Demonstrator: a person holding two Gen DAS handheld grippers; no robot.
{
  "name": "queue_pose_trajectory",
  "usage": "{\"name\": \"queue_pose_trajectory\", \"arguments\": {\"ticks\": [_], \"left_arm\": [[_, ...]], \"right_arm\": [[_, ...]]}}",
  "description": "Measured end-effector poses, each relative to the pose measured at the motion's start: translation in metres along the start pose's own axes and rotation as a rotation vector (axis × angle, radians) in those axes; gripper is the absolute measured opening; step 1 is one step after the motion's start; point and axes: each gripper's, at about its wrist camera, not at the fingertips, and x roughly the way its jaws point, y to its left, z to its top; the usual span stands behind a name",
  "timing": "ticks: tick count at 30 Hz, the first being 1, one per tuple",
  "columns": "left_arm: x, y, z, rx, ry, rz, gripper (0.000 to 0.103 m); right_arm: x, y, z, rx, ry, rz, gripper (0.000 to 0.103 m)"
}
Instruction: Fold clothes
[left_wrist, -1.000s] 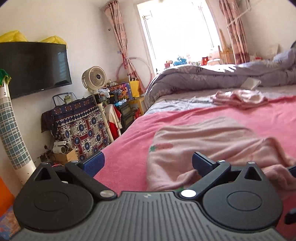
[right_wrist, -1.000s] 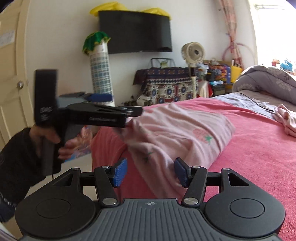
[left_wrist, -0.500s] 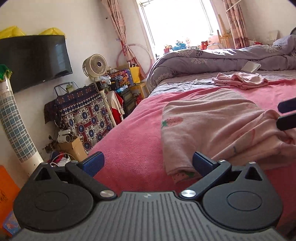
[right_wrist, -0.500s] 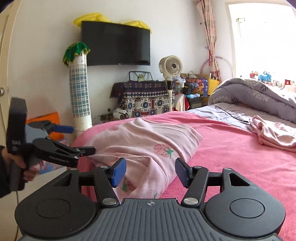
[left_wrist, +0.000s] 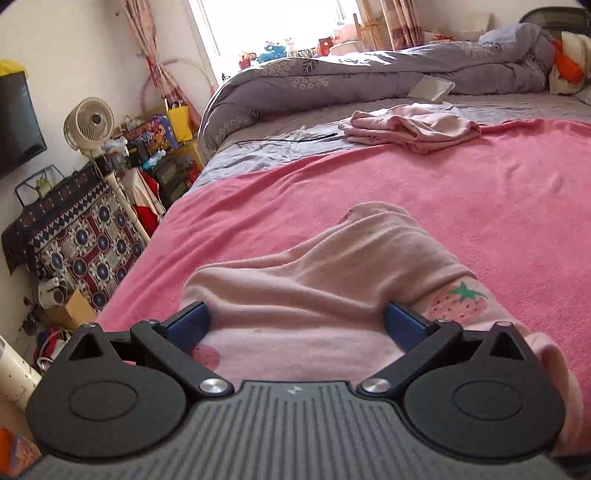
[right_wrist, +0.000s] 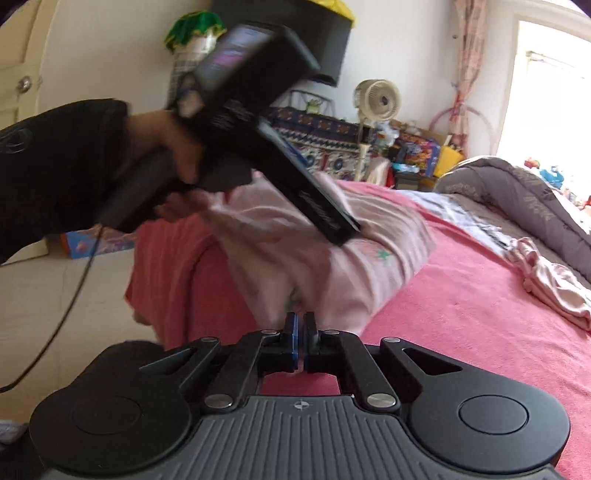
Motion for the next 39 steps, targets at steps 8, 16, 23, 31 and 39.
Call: {"name": "queue_pose_trajectory", "arguments": {"ticks": [8,16,23,31,39], "left_arm": [[-0.012,0.009,-0.010,-0.028,-0.015,-0.017,0.103],[-0.016,0.009,-0.019,-0.049,-0.027,-0.029,0.103],[-0.015,0.011,-0.016,-0.081,-0.020,-0.012,0.103],[-0.052,-0.044,-0.017,0.141,-0.160,0.015,0.103],[-0.075,-0.096,-0.056,0.492,-0.233,-0.010,0.092]], "right_arm": [[-0.022,0.002,0.002,0.075,-0.219,-0.191,0.041],[0.026,-0.004,0.002,0.114,-0.072,-0.283,0.012],[0.006,-0.001,-0.013,0.120,-0.040,-0.191,0.006],[-0.004,-0.007,-0.023,0.178,0.005,0.039,0.004],[-0.048,-0.088,-0.057,0.524,-0.062,0.303,0.023]]}}
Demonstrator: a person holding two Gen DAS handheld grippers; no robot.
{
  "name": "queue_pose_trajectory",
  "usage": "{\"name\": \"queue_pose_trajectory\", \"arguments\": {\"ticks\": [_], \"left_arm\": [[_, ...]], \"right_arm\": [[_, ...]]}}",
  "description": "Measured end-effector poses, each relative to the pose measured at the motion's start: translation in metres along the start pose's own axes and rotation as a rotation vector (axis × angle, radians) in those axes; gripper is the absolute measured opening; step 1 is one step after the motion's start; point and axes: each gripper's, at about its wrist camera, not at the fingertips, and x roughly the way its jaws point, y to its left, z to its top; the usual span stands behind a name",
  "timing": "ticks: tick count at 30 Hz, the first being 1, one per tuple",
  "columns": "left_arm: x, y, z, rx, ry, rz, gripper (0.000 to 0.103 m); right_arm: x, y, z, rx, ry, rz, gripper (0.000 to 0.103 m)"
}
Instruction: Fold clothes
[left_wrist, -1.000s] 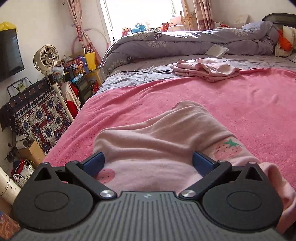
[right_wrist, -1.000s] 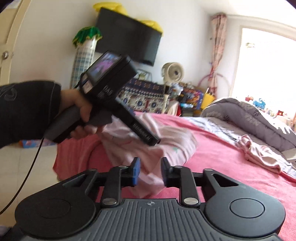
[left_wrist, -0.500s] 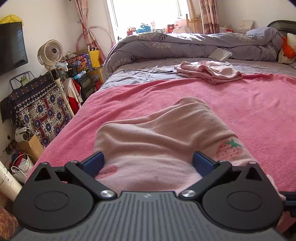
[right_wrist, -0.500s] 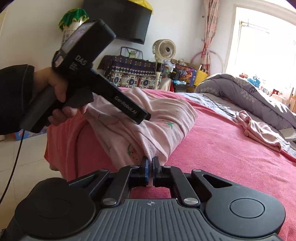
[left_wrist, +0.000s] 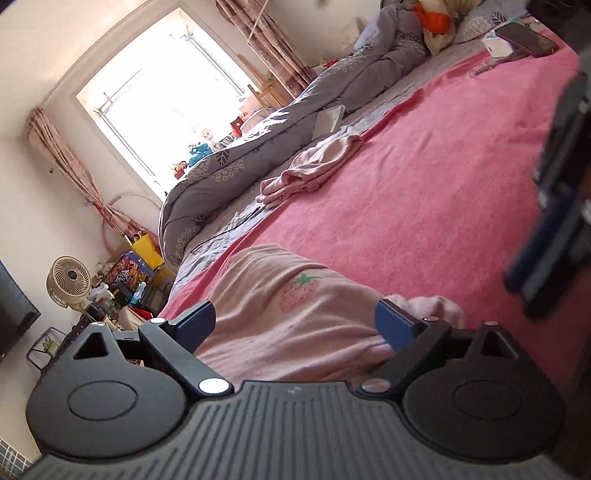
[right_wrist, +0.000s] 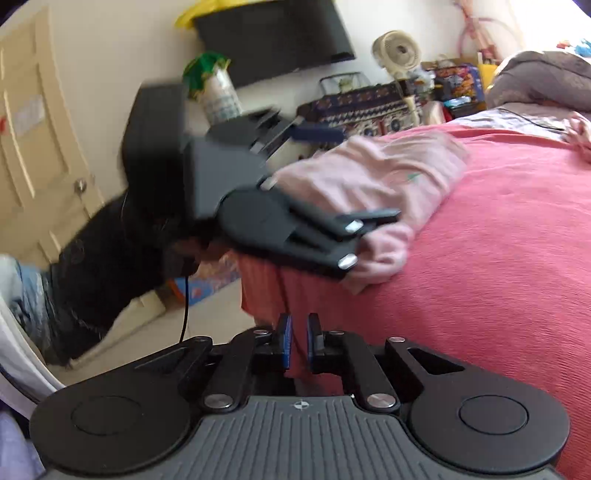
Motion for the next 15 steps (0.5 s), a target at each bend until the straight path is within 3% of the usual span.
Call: {"name": "queue_pose_trajectory", "arguments": {"ticks": [2,4,5,7,9,10,13,15], "left_arm": [[-0.001,0.008,-0.005,-0.078,0.016,-0.055,0.085],[-0.001,0.020,-0.011,-0.171,0.038,-0.118,0.085],[-0.002,0.025,-0.014,-0.209,0.047,-0.144,0.085],[-0.005,0.031,-0.021,-0.246,0.053,-0.172,0.085],[-0.010,0.032,-0.025,-0.262,0.059,-0.190,0.085],[-0.012,0.031,-0.026,-0.267,0.061,-0.189,0.085],[-0.013,0.025,-0.032,-0.254,0.081,-0.173,0.090],[-0.014,0.021,-0.036,-0.249,0.080,-0.159,0.090]], "right_arm": [[-0.011,-0.034,0.017,0.152,-0.087,-0.035,0.033],[-0.003,-0.068,0.036,0.300,-0.149,0.002,0.038],[0.011,-0.080,0.045,0.336,-0.149,0.025,0.051],[0.046,-0.097,0.061,0.380,-0.120,0.066,0.066],[0.084,-0.103,0.074,0.387,-0.069,0.102,0.070],[0.101,-0.107,0.082,0.397,-0.074,0.104,0.069],[0.139,-0.125,0.106,0.524,-0.044,0.126,0.033],[0.143,-0.131,0.112,0.556,-0.052,0.146,0.030]]}}
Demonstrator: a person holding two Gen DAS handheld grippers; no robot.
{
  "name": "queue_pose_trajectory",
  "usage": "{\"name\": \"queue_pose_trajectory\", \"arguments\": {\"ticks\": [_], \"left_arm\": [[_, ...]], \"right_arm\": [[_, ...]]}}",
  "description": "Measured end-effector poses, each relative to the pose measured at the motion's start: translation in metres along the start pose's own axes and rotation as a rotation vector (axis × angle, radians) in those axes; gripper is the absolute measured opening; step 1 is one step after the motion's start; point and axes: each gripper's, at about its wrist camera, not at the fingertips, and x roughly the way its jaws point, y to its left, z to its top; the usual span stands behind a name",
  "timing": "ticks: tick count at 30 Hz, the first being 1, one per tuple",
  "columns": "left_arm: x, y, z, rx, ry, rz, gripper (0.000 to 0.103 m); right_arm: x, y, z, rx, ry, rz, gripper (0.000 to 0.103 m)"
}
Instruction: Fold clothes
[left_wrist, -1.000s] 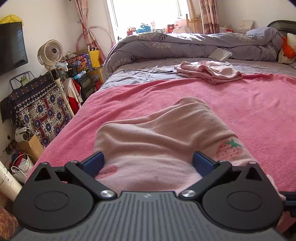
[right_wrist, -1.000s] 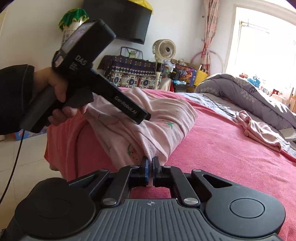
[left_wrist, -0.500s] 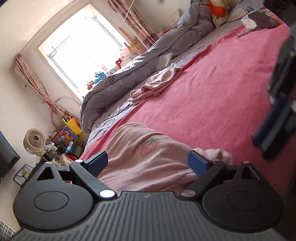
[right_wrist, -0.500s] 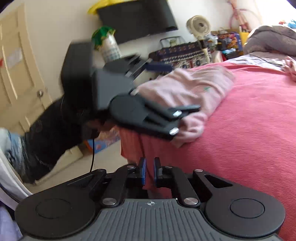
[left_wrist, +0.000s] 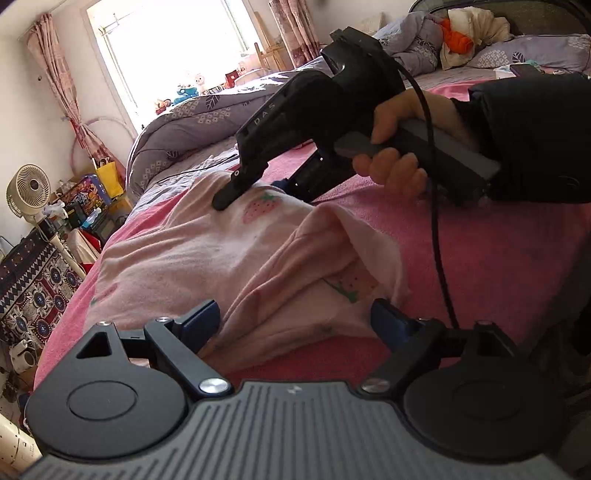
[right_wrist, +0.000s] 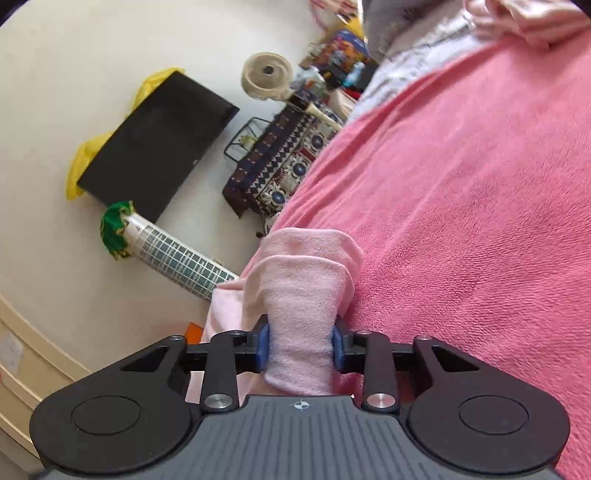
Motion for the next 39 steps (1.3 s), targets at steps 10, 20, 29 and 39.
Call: {"name": "queue_pose_trajectory", "arguments": {"ticks": [10,20,29,39], "left_arm": [[-0.001,0.029,0.009,-0.145,-0.048,0.043,0.093],[0.009,-0.019,0.038,-0.067,-0.098,-0.043,0.094],[-0.005,-0.064,0.048,0.044,-0.116,-0.119,0.094],[0.003,-0.085,0.055,0.284,-0.183,-0.085,0.096]], "right_arm": [[-0.138,-0.009,-0.044,0.114,-0.565,-0.153,0.026],[-0.253,-0.036,-0.141,0.025,-0.652,-0.521,0.054],[-0.118,0.048,-0.233,-1.799,-0.104,-1.032,0.052],[-0.087,0.088,-0.159,-1.272,-0.190,-0.630,0.014]]}}
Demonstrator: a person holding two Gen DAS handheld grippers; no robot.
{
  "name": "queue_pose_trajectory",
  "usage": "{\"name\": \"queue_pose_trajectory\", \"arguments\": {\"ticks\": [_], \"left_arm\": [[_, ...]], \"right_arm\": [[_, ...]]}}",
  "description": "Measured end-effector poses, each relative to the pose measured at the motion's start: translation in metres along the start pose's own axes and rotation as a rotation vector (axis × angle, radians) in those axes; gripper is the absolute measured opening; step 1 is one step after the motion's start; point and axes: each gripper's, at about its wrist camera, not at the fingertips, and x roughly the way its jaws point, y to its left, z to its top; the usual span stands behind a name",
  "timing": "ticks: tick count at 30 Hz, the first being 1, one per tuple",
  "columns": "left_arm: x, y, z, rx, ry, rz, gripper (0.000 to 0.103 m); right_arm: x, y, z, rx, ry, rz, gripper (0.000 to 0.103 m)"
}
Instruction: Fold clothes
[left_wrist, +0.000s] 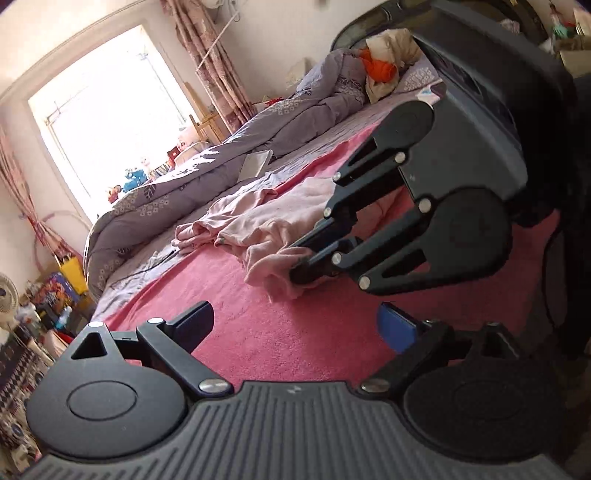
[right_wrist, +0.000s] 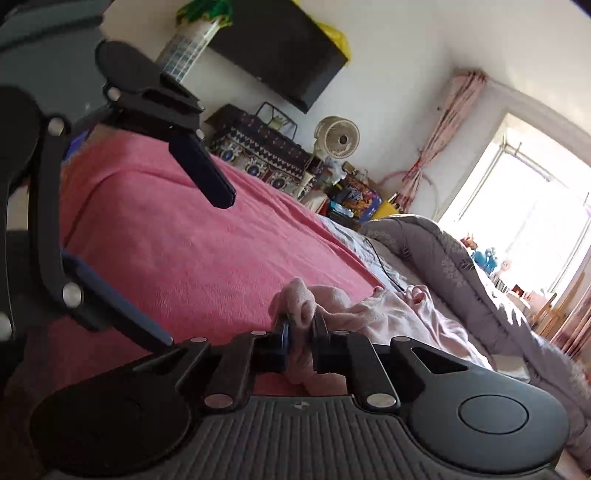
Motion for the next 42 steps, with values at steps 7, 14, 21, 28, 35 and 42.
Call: {"name": "queue_pose_trajectory", "arguments": {"ticks": [7,14,21,28,35,42], "left_arm": [[0.015,-0.021,0.014,0.317,-0.067,0.197,0.096],[0.050,-0.088,0.010,0.840,-0.082,0.146,0.093],[0.079,-0.066,0.018,0.748,0.117,0.075,0.042],[0.091,-0.031,0.013,0.562,0.230,0.040,0.020],[0.078,-0.006,0.001,0.502,0.300,0.162,0.027],[0.033,-0.039,0.067,0.506,0.045,0.077,0.086]], "right_arm": [[-0.061,-0.054,-0.015,-0.025,-0.061,-0.043,0.065],[-0.051,-0.046,-0.056,-0.528,0.160,-0.105,0.061],[-0.001,-0.024,-0.058,-0.604,0.169,-0.065,0.037],[0.000,-0.034,-0.052,-0.423,0.161,-0.070,0.035],[-0.011,-0.041,-0.059,-0.383,0.155,-0.086,0.035],[-0.030,-0.043,-0.067,-0.335,0.125,-0.094,0.035]]}}
